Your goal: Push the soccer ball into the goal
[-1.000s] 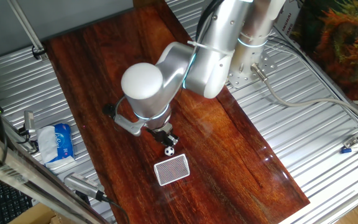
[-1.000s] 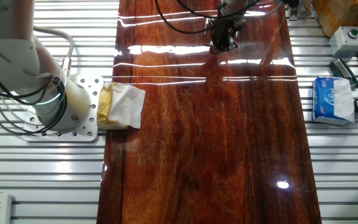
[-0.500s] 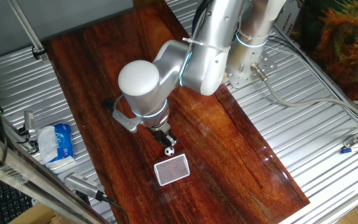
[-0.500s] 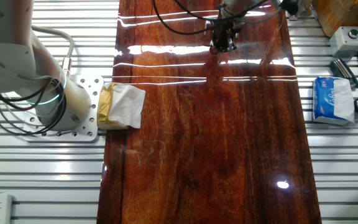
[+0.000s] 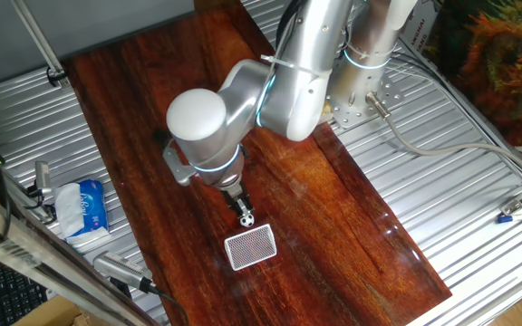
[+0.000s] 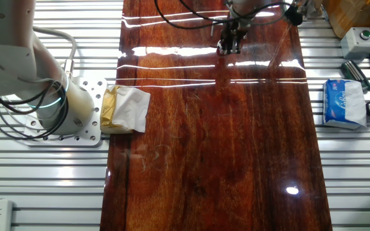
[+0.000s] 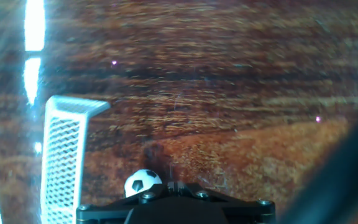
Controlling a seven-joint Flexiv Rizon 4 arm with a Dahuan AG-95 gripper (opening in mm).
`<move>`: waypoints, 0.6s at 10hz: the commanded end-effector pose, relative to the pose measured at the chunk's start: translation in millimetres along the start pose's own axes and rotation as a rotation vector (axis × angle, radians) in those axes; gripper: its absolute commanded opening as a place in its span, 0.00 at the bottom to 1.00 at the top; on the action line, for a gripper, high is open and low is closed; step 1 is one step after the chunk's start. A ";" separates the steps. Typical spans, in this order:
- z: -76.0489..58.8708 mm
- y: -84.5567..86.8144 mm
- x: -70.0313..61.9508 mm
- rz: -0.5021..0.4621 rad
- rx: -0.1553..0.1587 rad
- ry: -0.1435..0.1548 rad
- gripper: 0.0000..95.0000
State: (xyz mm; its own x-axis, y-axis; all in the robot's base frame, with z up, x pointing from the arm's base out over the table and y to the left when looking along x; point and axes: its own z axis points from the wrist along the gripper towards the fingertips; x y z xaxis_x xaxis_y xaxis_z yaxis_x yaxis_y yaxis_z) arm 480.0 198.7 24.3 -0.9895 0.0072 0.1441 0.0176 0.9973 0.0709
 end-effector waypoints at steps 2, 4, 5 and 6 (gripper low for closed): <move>-0.3 -0.7 0.8 0.102 -0.042 0.004 0.00; 1.9 2.4 -2.0 0.105 -0.062 -0.005 0.00; 2.6 4.8 -3.7 0.107 -0.065 -0.005 0.00; 2.1 8.4 -5.3 0.117 -0.070 -0.004 0.00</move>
State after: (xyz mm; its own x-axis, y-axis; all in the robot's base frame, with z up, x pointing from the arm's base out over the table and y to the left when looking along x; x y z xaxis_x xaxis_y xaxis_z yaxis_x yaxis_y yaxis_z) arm 485.6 209.9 21.7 -0.9811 0.1251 0.1479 0.1441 0.9816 0.1256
